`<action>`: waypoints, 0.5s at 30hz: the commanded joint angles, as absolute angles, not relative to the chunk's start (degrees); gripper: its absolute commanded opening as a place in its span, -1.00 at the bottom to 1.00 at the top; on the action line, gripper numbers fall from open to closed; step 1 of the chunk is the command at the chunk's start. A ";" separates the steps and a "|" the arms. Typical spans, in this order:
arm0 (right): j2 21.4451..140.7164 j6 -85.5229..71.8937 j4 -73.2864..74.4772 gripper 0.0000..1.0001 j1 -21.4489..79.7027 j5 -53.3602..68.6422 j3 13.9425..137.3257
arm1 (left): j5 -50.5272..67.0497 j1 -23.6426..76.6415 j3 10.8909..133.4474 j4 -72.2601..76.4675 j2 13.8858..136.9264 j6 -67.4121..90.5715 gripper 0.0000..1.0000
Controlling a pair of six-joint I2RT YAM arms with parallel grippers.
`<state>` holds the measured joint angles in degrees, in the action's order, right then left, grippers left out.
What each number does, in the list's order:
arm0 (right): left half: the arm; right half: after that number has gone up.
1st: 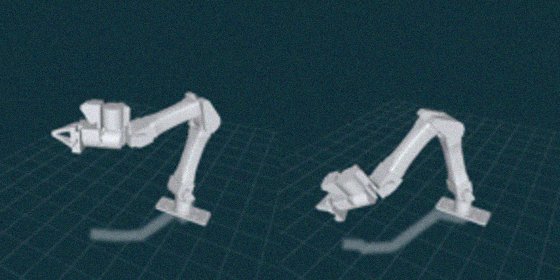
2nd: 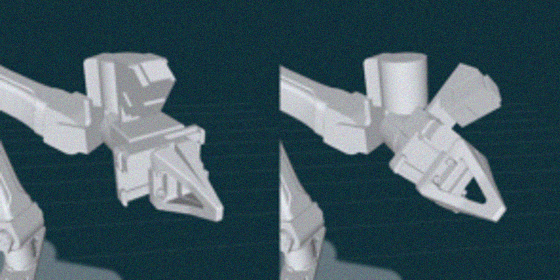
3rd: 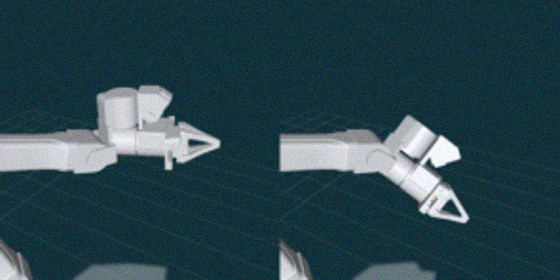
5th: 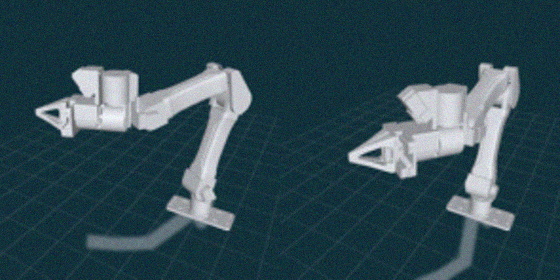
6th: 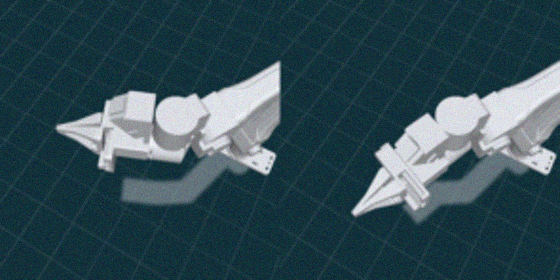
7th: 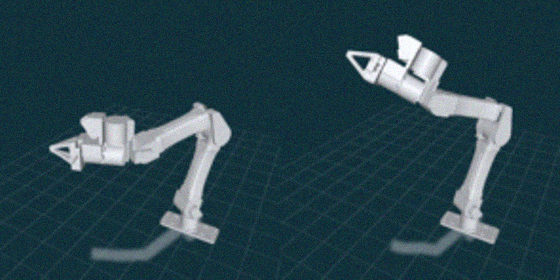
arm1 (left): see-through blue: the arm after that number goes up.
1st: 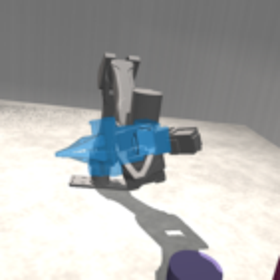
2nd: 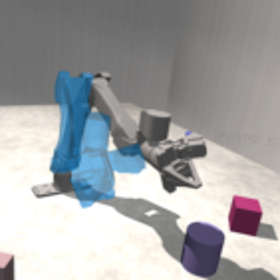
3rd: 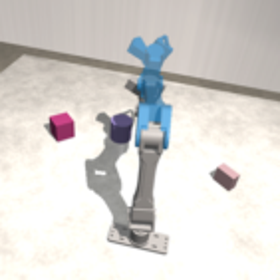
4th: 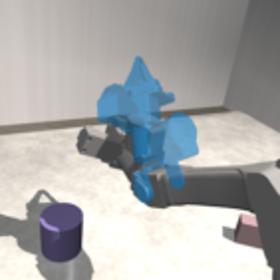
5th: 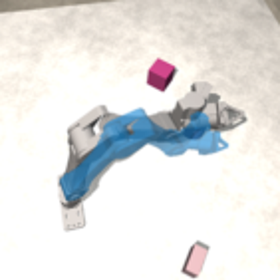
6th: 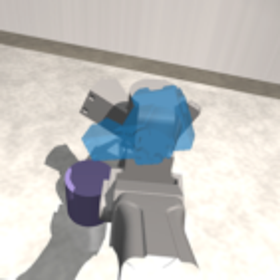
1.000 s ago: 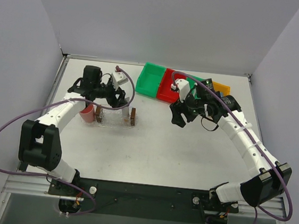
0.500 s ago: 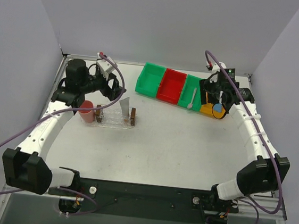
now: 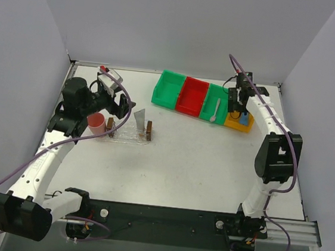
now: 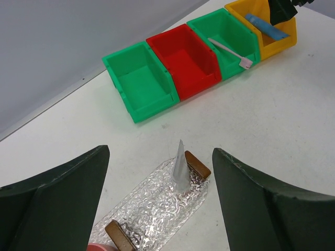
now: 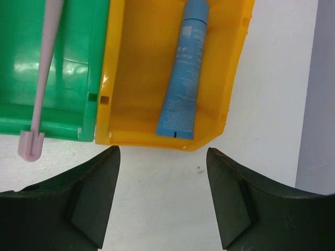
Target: Prepare toiletry sets of a toothbrush and toothpaste on the tray
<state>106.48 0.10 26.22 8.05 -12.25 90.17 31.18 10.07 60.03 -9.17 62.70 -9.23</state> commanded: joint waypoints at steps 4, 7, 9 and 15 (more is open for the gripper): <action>110.56 -1.93 26.19 0.21 6.42 -16.35 94.83 | 30.06 9.76 59.68 -7.56 61.08 -10.02 0.80; 112.32 -1.93 26.19 0.18 5.98 -16.26 95.54 | 30.14 9.84 59.41 -7.12 61.35 -10.02 0.80; 113.72 -2.02 26.45 0.17 5.80 -16.43 96.06 | 30.15 9.84 59.24 -7.12 61.52 -10.02 0.80; 117.76 -2.11 27.59 0.15 5.80 -17.31 97.91 | 30.67 9.76 58.36 -6.24 61.61 -9.58 0.80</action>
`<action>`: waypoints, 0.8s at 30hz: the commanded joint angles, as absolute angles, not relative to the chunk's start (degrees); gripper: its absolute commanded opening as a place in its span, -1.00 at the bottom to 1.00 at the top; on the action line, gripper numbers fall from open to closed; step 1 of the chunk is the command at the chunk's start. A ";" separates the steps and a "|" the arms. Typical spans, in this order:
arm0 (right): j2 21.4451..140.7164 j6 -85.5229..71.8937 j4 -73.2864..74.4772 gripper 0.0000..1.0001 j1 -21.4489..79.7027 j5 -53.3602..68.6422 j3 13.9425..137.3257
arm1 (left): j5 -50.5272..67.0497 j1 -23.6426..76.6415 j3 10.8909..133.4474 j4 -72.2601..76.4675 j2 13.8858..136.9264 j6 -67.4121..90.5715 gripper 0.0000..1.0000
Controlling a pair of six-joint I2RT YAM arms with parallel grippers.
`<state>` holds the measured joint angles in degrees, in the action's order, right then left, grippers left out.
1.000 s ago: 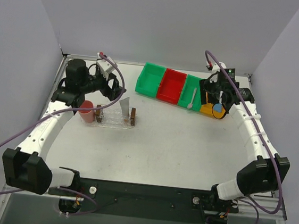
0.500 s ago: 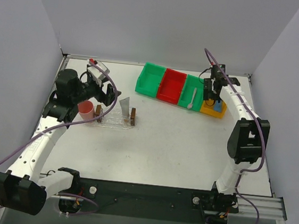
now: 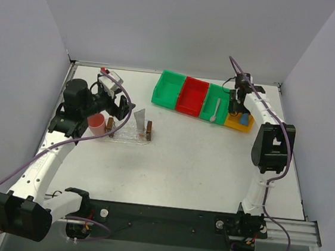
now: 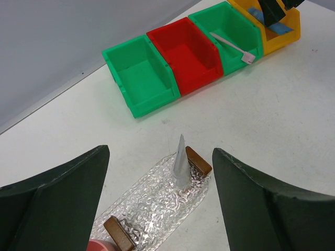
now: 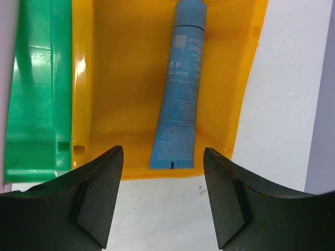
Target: Prepare toiletry sets of a toothbrush and toothpaste on the tray
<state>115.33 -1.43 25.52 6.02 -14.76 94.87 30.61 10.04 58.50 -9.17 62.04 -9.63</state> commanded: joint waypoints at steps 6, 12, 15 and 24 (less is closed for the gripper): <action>121.46 -2.64 29.53 0.17 5.80 -19.60 100.54 | 30.85 9.76 57.83 -5.80 61.70 -9.40 0.80; 123.83 -2.55 30.76 0.18 5.80 -22.06 101.69 | 30.85 9.76 57.31 -6.06 61.70 -9.93 0.80; 124.80 -2.02 30.85 0.18 5.71 -22.76 102.21 | 30.85 9.84 56.95 -5.80 61.79 -9.76 0.80; 127.96 -1.67 31.90 0.13 5.71 -22.06 103.27 | 31.11 9.84 56.25 -5.36 61.61 -9.93 0.80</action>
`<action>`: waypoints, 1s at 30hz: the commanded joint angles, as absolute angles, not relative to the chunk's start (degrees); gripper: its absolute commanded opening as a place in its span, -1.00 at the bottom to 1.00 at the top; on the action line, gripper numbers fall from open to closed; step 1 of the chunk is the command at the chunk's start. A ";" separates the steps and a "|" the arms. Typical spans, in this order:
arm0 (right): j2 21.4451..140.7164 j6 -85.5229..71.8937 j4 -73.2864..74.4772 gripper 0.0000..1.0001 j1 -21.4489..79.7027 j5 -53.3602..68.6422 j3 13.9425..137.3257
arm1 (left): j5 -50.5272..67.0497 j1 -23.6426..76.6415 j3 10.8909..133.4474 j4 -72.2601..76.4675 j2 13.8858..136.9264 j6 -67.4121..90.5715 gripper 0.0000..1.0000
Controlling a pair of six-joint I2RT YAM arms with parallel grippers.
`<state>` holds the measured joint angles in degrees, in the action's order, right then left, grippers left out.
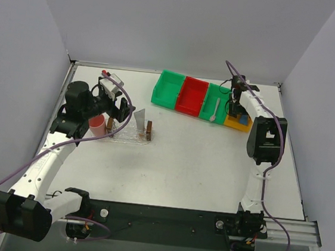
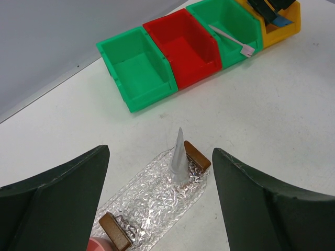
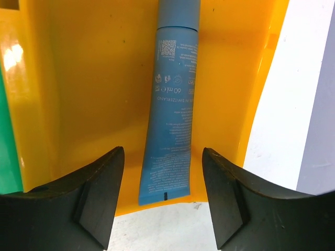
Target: Prepare toiletry sets of a toothbrush and toothpaste on the tray
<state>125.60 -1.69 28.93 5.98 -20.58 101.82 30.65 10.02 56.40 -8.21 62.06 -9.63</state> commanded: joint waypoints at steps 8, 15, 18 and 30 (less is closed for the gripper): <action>128.85 -1.76 32.34 -0.10 5.62 -20.48 103.19 | 31.46 9.84 55.72 -5.36 61.70 -10.11 0.80; 129.29 -1.84 32.96 -0.39 5.45 -19.34 102.92 | 31.55 9.84 55.46 -5.10 61.79 -10.02 0.81; 128.85 -2.02 33.13 -0.46 5.19 -18.90 102.83 | 31.90 9.84 55.37 -5.01 61.70 -9.76 0.81; 123.40 -1.94 35.07 -0.93 4.31 -14.42 104.06 | 32.61 9.76 55.28 -4.39 62.14 -9.40 0.81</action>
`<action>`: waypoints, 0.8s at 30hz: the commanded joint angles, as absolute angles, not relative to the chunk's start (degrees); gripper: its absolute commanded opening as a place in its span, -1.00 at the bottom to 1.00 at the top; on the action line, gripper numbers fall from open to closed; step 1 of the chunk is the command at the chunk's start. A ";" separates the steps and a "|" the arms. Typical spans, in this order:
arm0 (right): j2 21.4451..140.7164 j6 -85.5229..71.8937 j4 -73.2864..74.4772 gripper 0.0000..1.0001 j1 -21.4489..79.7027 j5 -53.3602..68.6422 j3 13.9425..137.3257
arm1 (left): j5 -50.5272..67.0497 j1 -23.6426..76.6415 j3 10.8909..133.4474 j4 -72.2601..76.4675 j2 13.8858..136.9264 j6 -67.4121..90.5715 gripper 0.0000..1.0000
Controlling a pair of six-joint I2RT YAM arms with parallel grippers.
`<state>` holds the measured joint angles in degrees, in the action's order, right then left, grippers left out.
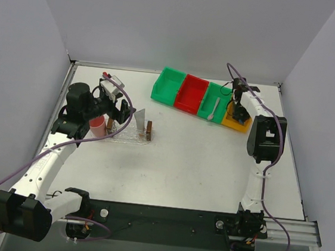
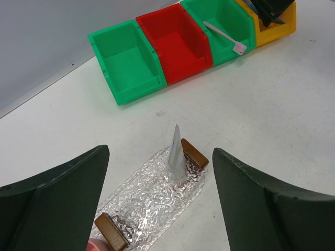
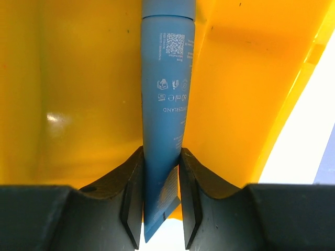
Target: Prepare toiletry sets of a toothbrush and toothpaste on the tray
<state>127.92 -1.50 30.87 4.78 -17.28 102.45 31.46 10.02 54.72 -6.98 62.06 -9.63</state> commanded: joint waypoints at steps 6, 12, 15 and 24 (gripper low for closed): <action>119.97 -0.53 36.12 -1.00 4.39 -13.62 105.38 | 32.52 9.76 55.81 -4.66 62.05 -9.41 0.81; 116.81 2.02 36.65 -1.00 4.31 -13.89 105.38 | 32.78 9.76 55.99 -4.83 62.14 -9.14 0.81; 115.75 2.11 37.44 -1.00 4.39 -13.10 105.38 | 32.78 9.84 56.51 -5.36 61.70 -9.14 0.82; 106.80 3.34 38.85 -1.00 4.31 -6.96 101.87 | 32.08 9.76 60.38 -7.29 61.96 -9.41 0.82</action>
<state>115.07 1.96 36.69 4.51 -10.26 102.87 31.70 10.02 55.48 -7.70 62.08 -9.61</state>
